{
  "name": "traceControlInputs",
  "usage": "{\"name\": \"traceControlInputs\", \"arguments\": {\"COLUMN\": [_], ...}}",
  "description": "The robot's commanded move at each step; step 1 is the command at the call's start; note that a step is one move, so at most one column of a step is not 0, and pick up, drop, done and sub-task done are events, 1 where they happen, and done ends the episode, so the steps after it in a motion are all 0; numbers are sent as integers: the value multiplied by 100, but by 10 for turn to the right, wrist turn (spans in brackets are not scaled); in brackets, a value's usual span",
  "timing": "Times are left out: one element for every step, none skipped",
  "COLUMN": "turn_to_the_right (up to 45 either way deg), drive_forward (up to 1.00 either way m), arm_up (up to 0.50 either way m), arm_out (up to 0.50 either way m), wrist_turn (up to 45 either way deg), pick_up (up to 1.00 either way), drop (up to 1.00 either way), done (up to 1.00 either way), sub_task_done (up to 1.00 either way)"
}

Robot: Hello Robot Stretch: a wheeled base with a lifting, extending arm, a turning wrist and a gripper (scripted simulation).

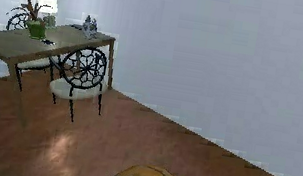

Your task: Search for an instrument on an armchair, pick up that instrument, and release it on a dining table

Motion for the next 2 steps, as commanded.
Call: {"name": "traceControlInputs", "arguments": {"turn_to_the_right": [-270, 0], "drive_forward": [0, 100], "arm_up": [0, 0], "arm_out": [0, 0], "wrist_turn": [0, 0], "pick_up": [0, 0], "drop": [0, 0], "done": [0, 0], "sub_task_done": [0, 0]}}
